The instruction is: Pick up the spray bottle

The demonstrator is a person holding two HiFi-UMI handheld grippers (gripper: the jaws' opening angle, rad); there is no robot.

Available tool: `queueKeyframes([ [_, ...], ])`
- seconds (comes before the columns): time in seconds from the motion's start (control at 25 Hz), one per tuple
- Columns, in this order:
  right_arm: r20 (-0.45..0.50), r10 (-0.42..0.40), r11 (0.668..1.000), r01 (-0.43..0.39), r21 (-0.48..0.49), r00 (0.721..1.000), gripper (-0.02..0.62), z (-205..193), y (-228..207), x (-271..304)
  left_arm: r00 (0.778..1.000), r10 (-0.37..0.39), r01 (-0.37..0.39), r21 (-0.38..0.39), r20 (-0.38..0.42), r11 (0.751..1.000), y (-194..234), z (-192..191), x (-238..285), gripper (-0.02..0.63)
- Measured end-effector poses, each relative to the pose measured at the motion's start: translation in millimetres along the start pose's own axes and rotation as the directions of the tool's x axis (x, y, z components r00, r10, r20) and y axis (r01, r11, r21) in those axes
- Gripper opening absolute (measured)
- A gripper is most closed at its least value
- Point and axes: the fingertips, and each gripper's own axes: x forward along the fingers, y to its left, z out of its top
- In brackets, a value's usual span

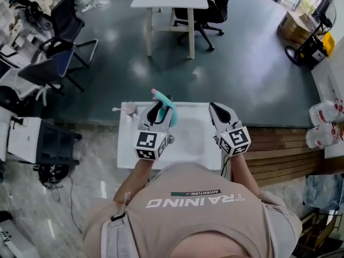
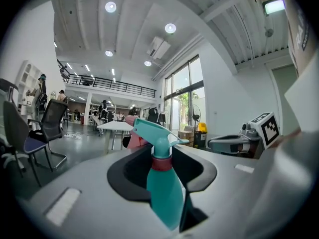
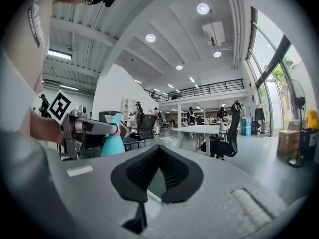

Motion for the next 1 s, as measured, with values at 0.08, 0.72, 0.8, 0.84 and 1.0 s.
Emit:
queueKeyframes([
  [0.08,-0.005,0.006,1.0,-0.006,-0.011,1.0,0.002,1.5,5.1,0.2,1.0,-0.006,0.006,-0.006,-0.004,1.0,-1.2,-2.2,-2.6,0.146],
  [0.72,-0.008,0.024,0.998,-0.025,-0.056,1.0,0.002,18.8,13.7,-7.7,0.999,-0.037,0.037,-0.011,0.018,0.999,-14.1,2.5,-4.2,0.146],
  [0.8,-0.005,0.02,0.998,-0.02,-0.064,1.0,0.002,22.0,13.3,-9.7,0.999,-0.039,0.039,-0.011,0.025,0.999,-15.6,4.6,-4.3,0.146],
  [0.84,-0.002,0.018,0.997,-0.018,-0.069,1.0,0.002,23.5,13.5,-10.6,0.999,-0.039,0.04,-0.012,0.029,0.999,-16.0,5.1,-4.3,0.146],
  [1.0,0.004,0.016,0.996,-0.015,-0.084,1.0,0.002,27.4,17.7,-11.7,0.999,-0.037,0.038,-0.026,0.04,0.999,-15.7,7.3,-5.3,0.146],
])
